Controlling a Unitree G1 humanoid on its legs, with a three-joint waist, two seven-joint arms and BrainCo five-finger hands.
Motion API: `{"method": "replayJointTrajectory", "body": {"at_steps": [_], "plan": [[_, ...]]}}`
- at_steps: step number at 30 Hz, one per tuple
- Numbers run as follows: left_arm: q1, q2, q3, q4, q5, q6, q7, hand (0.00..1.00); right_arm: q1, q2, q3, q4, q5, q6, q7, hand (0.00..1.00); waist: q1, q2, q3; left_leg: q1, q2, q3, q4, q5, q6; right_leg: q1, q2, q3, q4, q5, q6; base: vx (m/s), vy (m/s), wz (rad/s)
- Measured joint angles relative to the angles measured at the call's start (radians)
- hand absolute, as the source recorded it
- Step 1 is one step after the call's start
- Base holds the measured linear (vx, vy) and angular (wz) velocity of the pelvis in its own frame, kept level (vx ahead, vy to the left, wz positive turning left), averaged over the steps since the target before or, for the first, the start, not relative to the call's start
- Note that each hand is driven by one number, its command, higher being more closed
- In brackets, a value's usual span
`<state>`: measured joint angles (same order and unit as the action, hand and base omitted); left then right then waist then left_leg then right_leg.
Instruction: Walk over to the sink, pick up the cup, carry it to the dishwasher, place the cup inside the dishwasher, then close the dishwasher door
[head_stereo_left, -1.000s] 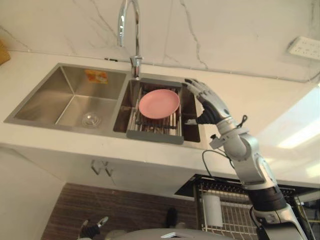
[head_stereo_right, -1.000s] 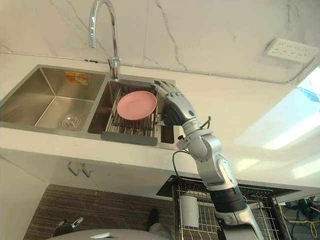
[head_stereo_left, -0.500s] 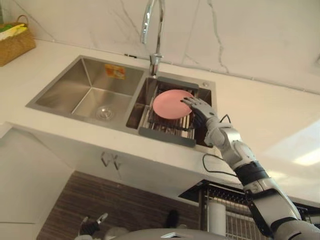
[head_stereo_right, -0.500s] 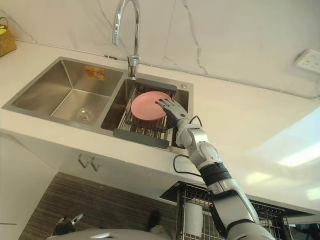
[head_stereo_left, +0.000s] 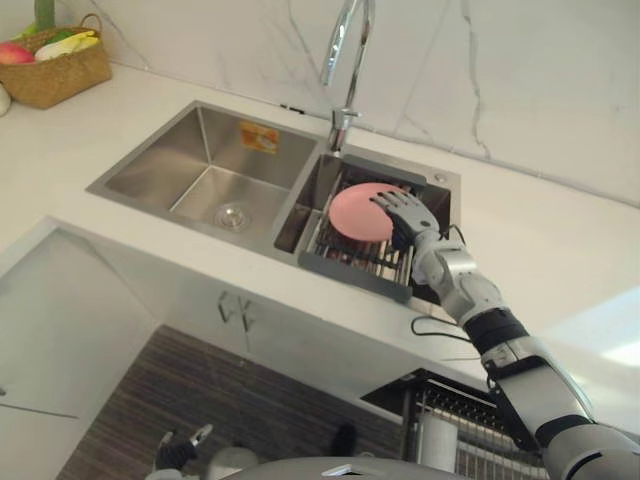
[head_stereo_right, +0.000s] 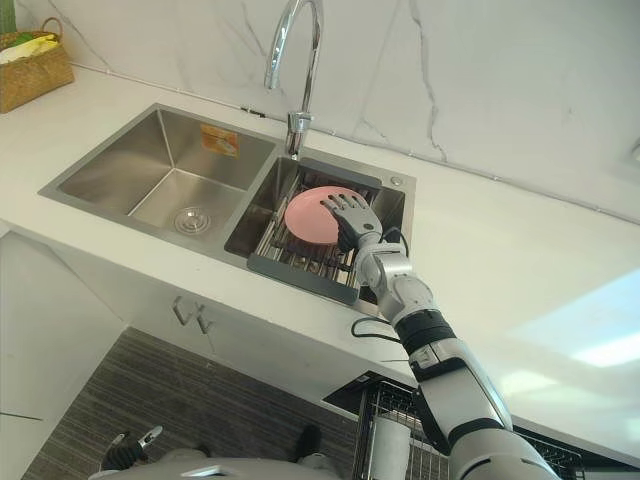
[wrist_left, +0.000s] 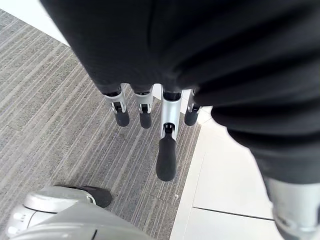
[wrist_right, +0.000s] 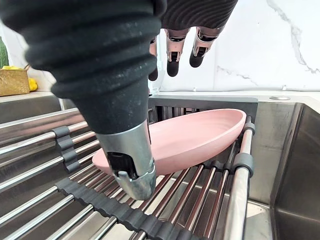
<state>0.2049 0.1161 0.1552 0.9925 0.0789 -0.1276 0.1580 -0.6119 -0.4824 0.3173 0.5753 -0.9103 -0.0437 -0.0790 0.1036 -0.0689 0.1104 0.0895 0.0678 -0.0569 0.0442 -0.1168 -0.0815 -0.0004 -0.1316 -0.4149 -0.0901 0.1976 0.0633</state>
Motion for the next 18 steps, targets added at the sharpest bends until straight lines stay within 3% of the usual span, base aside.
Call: {"method": "replayJointTrajectory", "body": {"at_steps": [18], "plan": [[0.008,0.010,0.002,-0.005,-0.030,-0.001,-0.019,0.00,-0.003,0.004,0.036,0.101,0.000,0.004,0.004,0.00,0.017,-0.019,0.012,-0.001,-0.006,-0.024,-0.014,0.016,0.001,0.008,-0.007,-0.021,0.000,-0.002,0.001,-0.01,0.005,0.03]]}}
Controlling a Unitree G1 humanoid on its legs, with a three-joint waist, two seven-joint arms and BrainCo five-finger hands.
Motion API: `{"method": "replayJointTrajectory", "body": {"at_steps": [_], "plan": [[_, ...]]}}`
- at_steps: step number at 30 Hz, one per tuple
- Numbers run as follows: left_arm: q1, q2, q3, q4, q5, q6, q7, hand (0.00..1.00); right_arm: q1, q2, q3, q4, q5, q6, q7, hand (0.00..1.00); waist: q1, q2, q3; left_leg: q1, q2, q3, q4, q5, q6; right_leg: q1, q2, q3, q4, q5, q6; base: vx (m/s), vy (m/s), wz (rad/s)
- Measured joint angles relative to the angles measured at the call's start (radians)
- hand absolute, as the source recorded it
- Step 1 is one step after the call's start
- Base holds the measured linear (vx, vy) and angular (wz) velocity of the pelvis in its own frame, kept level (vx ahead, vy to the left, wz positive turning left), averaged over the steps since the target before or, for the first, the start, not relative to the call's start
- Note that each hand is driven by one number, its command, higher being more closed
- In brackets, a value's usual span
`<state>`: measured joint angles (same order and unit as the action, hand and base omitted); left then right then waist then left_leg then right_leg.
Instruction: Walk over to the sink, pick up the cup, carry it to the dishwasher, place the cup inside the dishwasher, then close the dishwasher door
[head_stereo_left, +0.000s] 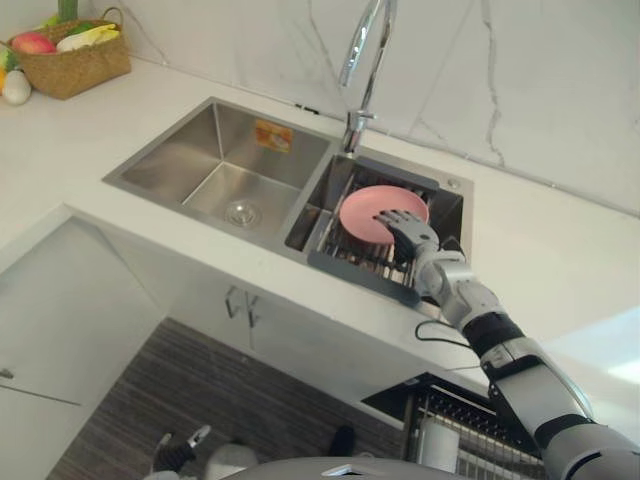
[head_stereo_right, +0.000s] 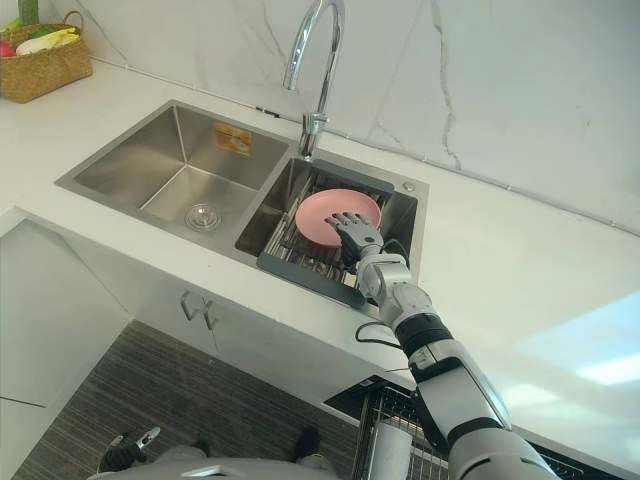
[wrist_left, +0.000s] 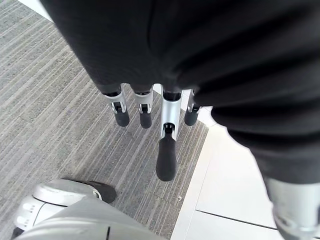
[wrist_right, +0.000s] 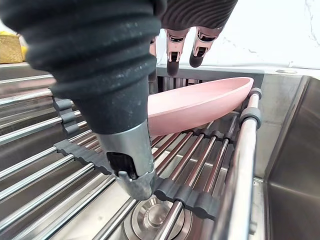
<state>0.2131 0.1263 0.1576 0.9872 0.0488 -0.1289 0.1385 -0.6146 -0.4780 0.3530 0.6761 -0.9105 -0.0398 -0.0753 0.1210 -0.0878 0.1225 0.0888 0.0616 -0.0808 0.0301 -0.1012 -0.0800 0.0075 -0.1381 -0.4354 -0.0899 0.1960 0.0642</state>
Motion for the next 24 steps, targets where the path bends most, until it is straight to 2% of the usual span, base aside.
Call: {"method": "replayJointTrajectory", "body": {"at_steps": [4,6,7,13,24], "plan": [[0.002,0.000,0.000,-0.014,-0.006,0.000,0.000,0.00,0.000,0.000,0.000,0.021,-0.001,0.005,-0.005,0.00,0.009,-0.004,0.006,0.000,0.000,0.000,0.000,0.000,0.000,0.001,0.000,-0.001,0.000,0.000,0.000,0.00,0.000,0.00],[0.003,0.000,-0.001,-0.021,-0.006,0.000,0.000,0.00,0.000,0.004,0.000,0.022,-0.001,0.008,-0.030,0.00,0.011,-0.003,0.007,0.000,0.000,0.000,-0.001,0.002,0.000,0.001,0.000,-0.003,0.000,0.000,0.000,0.00,0.000,0.00],[0.003,0.000,-0.001,-0.022,-0.006,0.000,0.000,0.00,0.000,0.005,0.000,0.024,-0.001,0.010,-0.037,1.00,0.012,-0.003,0.007,0.000,0.000,0.000,-0.001,0.002,-0.001,0.001,0.000,-0.003,0.000,0.000,0.000,0.00,0.000,0.00],[0.004,0.000,-0.002,-0.025,-0.006,0.000,0.000,0.00,0.000,0.019,0.000,0.061,-0.019,0.037,-0.044,1.00,0.015,-0.003,0.007,0.002,-0.001,-0.002,-0.001,0.004,0.000,0.007,-0.002,-0.010,0.000,-0.001,0.000,0.00,0.008,0.02],[0.016,0.000,-0.001,-0.025,-0.007,0.000,0.000,0.00,-0.002,0.018,-0.006,0.093,-0.036,0.037,-0.097,1.00,0.020,-0.003,0.007,0.001,0.000,-0.004,-0.016,0.009,0.000,0.006,-0.004,-0.015,0.000,-0.003,0.000,0.00,0.004,0.01]]}}
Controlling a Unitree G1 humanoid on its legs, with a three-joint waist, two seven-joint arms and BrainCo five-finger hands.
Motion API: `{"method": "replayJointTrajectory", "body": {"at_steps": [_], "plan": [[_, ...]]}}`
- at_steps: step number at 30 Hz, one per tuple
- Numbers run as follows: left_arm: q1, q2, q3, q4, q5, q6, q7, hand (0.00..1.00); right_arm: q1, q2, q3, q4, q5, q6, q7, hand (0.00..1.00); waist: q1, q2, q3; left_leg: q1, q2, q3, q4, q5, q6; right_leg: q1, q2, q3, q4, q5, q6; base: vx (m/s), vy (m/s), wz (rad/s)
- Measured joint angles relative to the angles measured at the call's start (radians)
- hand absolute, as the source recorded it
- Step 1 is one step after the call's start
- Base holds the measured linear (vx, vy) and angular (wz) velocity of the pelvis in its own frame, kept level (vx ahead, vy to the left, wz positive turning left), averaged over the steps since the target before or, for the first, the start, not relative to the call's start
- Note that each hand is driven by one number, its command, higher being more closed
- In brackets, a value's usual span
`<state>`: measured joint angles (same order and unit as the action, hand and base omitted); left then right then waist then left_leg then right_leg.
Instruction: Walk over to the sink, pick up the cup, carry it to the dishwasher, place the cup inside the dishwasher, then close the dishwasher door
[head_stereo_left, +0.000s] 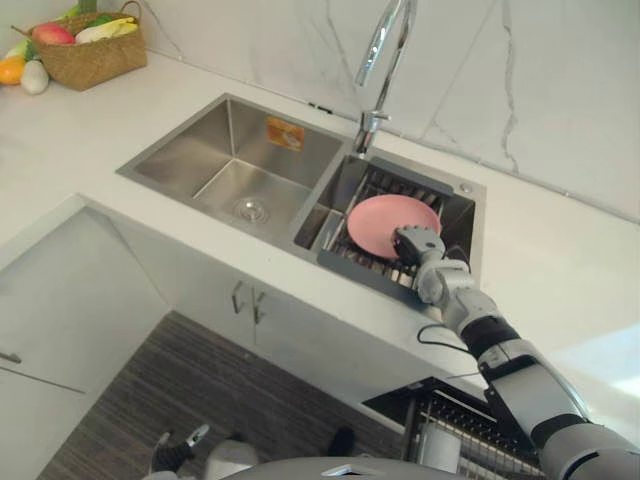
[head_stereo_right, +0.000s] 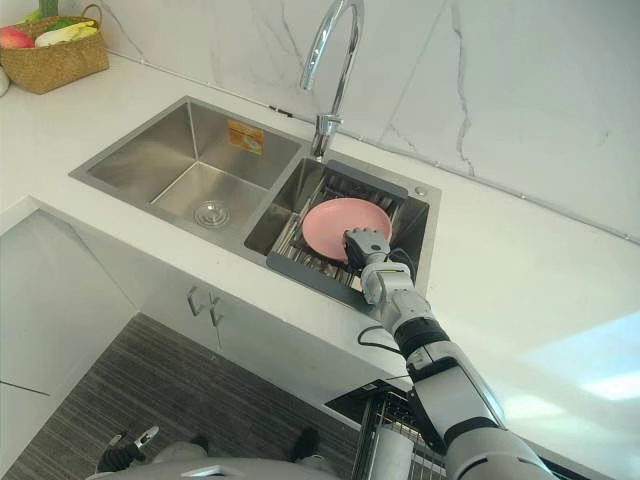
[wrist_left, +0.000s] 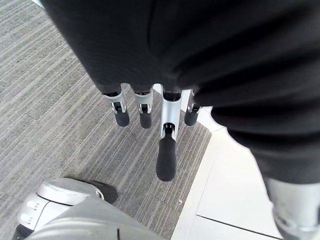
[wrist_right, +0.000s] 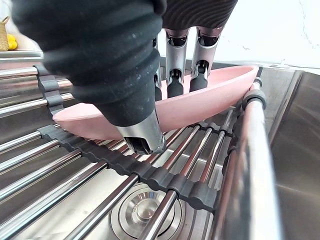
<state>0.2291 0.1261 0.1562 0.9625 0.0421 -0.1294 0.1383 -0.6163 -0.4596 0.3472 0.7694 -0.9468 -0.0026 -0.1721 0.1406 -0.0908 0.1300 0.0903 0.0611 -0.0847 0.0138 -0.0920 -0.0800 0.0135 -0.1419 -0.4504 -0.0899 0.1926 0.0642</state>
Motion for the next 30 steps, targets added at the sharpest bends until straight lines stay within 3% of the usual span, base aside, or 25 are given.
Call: {"method": "replayJointTrajectory", "body": {"at_steps": [8,18,22,28,30], "plan": [[0.001,0.000,0.000,0.000,0.000,0.000,0.000,0.00,0.000,-0.006,-0.022,0.001,-0.002,-0.005,-0.110,1.00,-0.007,0.000,0.000,0.000,0.000,0.000,0.001,0.001,0.001,-0.002,0.000,0.000,0.000,-0.001,0.001,0.00,0.000,0.00],[0.021,0.000,0.001,-0.008,0.001,-0.002,0.001,0.00,0.003,-0.050,-0.081,-0.138,0.009,-0.090,-0.224,1.00,-0.038,0.001,0.000,0.001,-0.001,0.008,0.001,0.001,0.001,-0.008,0.000,0.010,0.000,-0.001,0.001,0.00,0.000,-0.01],[0.023,0.000,0.001,-0.010,0.003,-0.003,0.001,0.00,0.036,-0.069,-0.102,-0.217,0.041,-0.101,-0.226,1.00,-0.043,0.002,0.001,0.006,0.001,0.020,0.001,-0.001,0.002,-0.009,0.002,0.022,0.000,0.000,0.000,0.00,0.002,-0.08],[0.057,-0.002,0.001,-0.010,0.061,-0.008,0.001,0.00,0.082,-0.070,-0.163,-0.347,0.093,-0.103,-0.225,1.00,-0.052,0.021,0.011,0.055,0.002,0.115,0.028,-0.040,0.005,-0.018,0.019,0.131,0.006,0.015,-0.002,0.00,0.036,-0.54],[0.088,-0.007,0.004,-0.010,0.061,-0.013,0.001,0.00,0.105,-0.074,-0.166,-0.427,0.110,-0.105,-0.221,1.00,-0.055,0.036,0.008,0.063,0.008,0.183,0.100,-0.106,0.008,-0.029,0.044,0.229,0.002,0.026,-0.005,-0.04,0.081,-1.18]]}}
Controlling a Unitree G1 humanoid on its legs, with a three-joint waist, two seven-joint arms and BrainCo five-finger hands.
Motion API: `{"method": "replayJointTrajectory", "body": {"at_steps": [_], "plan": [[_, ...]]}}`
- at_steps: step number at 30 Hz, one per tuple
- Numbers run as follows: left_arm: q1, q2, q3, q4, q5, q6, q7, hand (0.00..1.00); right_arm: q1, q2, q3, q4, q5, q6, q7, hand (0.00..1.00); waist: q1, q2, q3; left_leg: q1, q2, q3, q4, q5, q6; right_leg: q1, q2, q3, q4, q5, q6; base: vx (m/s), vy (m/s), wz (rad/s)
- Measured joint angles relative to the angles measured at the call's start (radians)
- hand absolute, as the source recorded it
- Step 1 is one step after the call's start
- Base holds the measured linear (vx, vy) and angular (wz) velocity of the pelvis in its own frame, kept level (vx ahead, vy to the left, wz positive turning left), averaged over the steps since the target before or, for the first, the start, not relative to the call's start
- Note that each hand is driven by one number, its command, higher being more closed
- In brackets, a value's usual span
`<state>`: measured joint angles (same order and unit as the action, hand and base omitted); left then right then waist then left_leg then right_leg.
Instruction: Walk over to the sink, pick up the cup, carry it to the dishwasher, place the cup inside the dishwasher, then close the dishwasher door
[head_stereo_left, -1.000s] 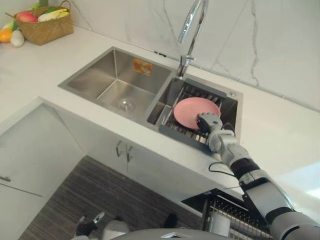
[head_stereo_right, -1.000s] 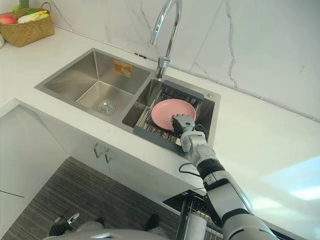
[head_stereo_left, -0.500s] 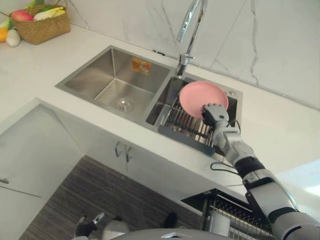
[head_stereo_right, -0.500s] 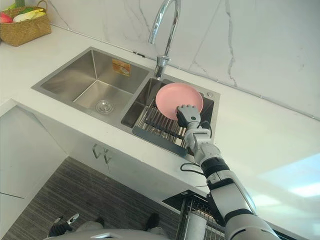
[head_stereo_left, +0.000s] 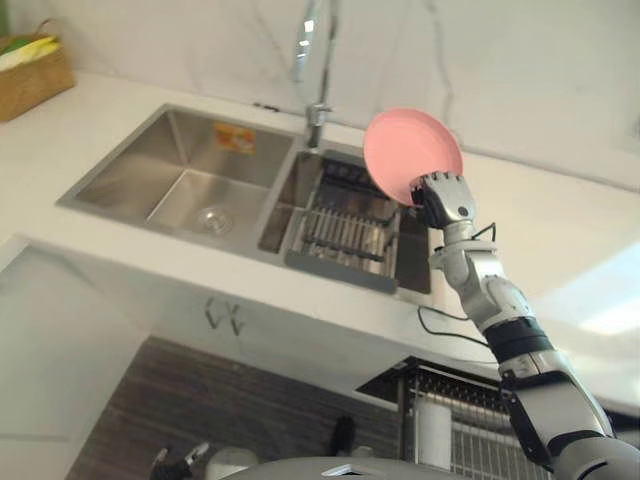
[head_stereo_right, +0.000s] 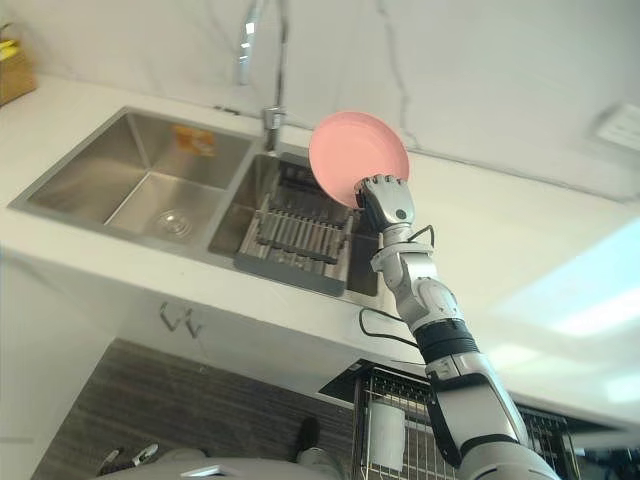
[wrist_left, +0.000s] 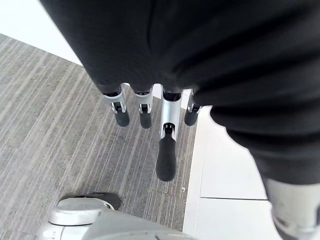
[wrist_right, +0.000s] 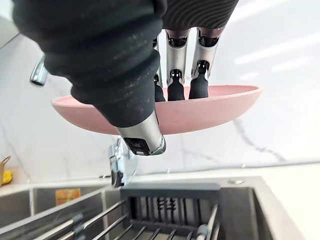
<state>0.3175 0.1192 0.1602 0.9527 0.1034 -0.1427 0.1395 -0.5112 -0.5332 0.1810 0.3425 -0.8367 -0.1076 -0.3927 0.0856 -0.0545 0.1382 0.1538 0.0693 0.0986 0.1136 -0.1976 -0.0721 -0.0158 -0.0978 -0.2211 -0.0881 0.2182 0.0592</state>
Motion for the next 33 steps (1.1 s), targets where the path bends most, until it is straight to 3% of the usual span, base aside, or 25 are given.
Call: {"method": "replayJointTrajectory", "body": {"at_steps": [7,9,10,11,12,14,16,18,19,20,22,23,24,25,26,29,33], "plan": [[-0.002,0.003,0.001,0.000,0.059,0.004,-0.039,0.00,0.186,-0.066,-0.090,-0.326,0.075,0.018,0.045,1.00,-0.062,0.000,-0.005,-0.039,-0.033,0.041,0.172,-0.140,0.041,-0.102,0.051,0.232,0.007,0.073,-0.004,-0.03,0.075,-1.10],[-0.013,0.015,0.002,-0.001,0.057,0.009,-0.055,0.00,0.228,-0.062,-0.125,-0.376,0.095,0.024,0.050,1.00,-0.071,-0.020,0.004,-0.055,-0.047,0.063,0.215,-0.173,0.065,-0.133,0.071,0.258,-0.001,0.033,-0.111,-0.14,0.110,-1.63],[-0.021,0.017,0.004,0.001,0.056,0.016,-0.059,0.00,0.228,-0.054,-0.124,-0.378,0.095,0.022,0.052,1.00,-0.064,0.009,-0.006,-0.034,-0.038,0.098,0.153,-0.148,0.091,-0.150,0.071,0.095,0.007,-0.112,-0.231,-0.18,0.119,-2.04],[-0.023,0.018,0.011,-0.001,0.051,0.016,-0.057,0.00,0.221,-0.047,-0.122,-0.385,0.095,0.012,0.051,1.00,-0.049,0.023,-0.014,-0.023,-0.012,0.180,0.109,-0.124,0.091,-0.187,0.059,-0.037,0.054,-0.191,-0.209,-0.16,0.107,-2.40],[-0.024,0.017,0.024,-0.001,0.031,0.016,-0.054,0.00,0.201,-0.045,-0.108,-0.384,0.094,-0.003,0.043,1.00,-0.045,0.029,-0.011,-0.022,-0.001,0.255,0.095,-0.117,0.093,-0.236,0.024,-0.152,0.206,-0.201,-0.218,-0.12,0.079,-2.34],[-0.019,0.025,0.047,0.003,-0.013,0.025,-0.036,0.00,0.157,-0.034,-0.083,-0.372,0.094,-0.026,0.042,1.00,-0.039,0.037,-0.007,0.000,0.019,0.381,0.089,-0.117,0.093,-0.202,-0.072,-0.361,0.508,-0.299,-0.215,-0.10,0.044,-1.99],[-0.024,0.033,0.042,0.002,-0.025,0.028,-0.034,0.00,0.109,-0.028,-0.061,-0.338,0.092,-0.037,0.045,1.00,-0.024,0.026,-0.026,0.000,0.028,0.463,0.098,-0.116,0.093,-0.087,-0.145,-0.461,0.600,-0.394,-0.179,-0.03,-0.007,-1.40],[-0.044,0.029,0.033,0.002,-0.025,0.032,-0.033,0.00,0.058,-0.024,-0.047,-0.306,0.092,-0.045,0.046,1.00,-0.001,0.002,-0.042,-0.044,0.033,0.509,0.139,-0.117,0.094,-0.002,-0.189,-0.465,0.572,-0.394,-0.160,0.02,-0.093,-1.10],[-0.052,0.030,0.032,0.004,-0.028,0.037,-0.032,0.00,0.045,-0.024,-0.038,-0.296,0.092,-0.046,0.048,1.00,0.009,-0.002,-0.044,-0.055,0.036,0.510,0.152,-0.117,0.095,0.014,-0.188,-0.457,0.530,-0.385,-0.137,0.02,-0.227,-1.12],[-0.071,0.017,0.028,0.010,-0.040,0.046,-0.031,0.00,0.033,-0.023,-0.023,-0.285,0.091,-0.049,0.058,1.00,0.025,-0.008,-0.051,-0.067,0.045,0.509,0.167,-0.116,0.093,0.023,-0.155,-0.436,0.440,-0.364,-0.094,0.04,-0.247,-1.07],[-0.080,-0.002,0.019,0.021,-0.043,0.050,-0.031,0.00,0.042,-0.022,0.004,-0.285,0.091,-0.037,0.068,1.00,0.022,0.016,-0.053,-0.064,0.060,0.503,0.187,-0.107,0.091,0.075,-0.100,-0.417,0.304,-0.313,-0.051,0.06,-0.218,-0.80],[-0.084,-0.002,0.017,0.027,-0.042,0.052,-0.031,0.00,0.063,-0.014,0.008,-0.286,0.092,-0.031,0.085,1.00,0.026,0.009,-0.047,-0.090,0.077,0.503,0.282,-0.107,0.102,0.117,-0.090,-0.387,0.228,-0.280,-0.022,-0.03,-0.173,-0.57],[-0.084,-0.004,0.017,0.040,-0.041,0.054,-0.030,0.00,0.080,0.000,0.007,-0.287,0.095,-0.014,0.101,1.00,0.024,0.000,-0.050,-0.109,0.051,0.459,0.193,-0.112,0.082,0.134,-0.094,-0.363,0.183,-0.263,0.014,-0.06,-0.148,-0.55],[-0.083,-0.009,0.013,0.042,-0.041,0.055,-0.031,0.00,0.082,-0.001,0.003,-0.293,0.097,-0.011,0.111,1.00,0.019,0.019,-0.056,-0.102,0.047,0.434,0.103,-0.030,0.054,0.141,-0.079,-0.361,0.164,-0.249,0.026,-0.10,-0.098,-0.50],[-0.081,-0.007,0.017,0.044,-0.041,0.055,-0.022,0.00,0.122,0.006,-0.002,-0.322,0.110,0.003,0.130,1.00,0.030,0.003,-0.068,-0.100,0.029,0.438,0.083,0.002,0.056,0.145,-0.090,-0.341,0.123,-0.230,0.039,-0.02,-0.062,-0.20],[-0.083,-0.002,0.024,0.047,-0.041,0.051,-0.007,0.00,0.213,0.036,-0.034,-0.359,0.136,0.007,0.174,1.00,0.026,-0.020,-0.066,-0.110,0.028,0.418,0.075,0.013,0.052,0.153,-0.071,-0.351,0.071,-0.220,0.041,0.01,-0.057,0.08],[-0.071,-0.020,0.033,0.048,-0.031,0.043,0.024,0.00,0.276,0.056,-0.044,-0.352,0.136,0.005,0.210,1.00,0.025,-0.016,-0.062,-0.139,0.027,0.372,0.075,0.044,0.054,0.157,-0.065,-0.390,0.059,-0.220,0.041,-0.02,-0.053,0.31]]}}
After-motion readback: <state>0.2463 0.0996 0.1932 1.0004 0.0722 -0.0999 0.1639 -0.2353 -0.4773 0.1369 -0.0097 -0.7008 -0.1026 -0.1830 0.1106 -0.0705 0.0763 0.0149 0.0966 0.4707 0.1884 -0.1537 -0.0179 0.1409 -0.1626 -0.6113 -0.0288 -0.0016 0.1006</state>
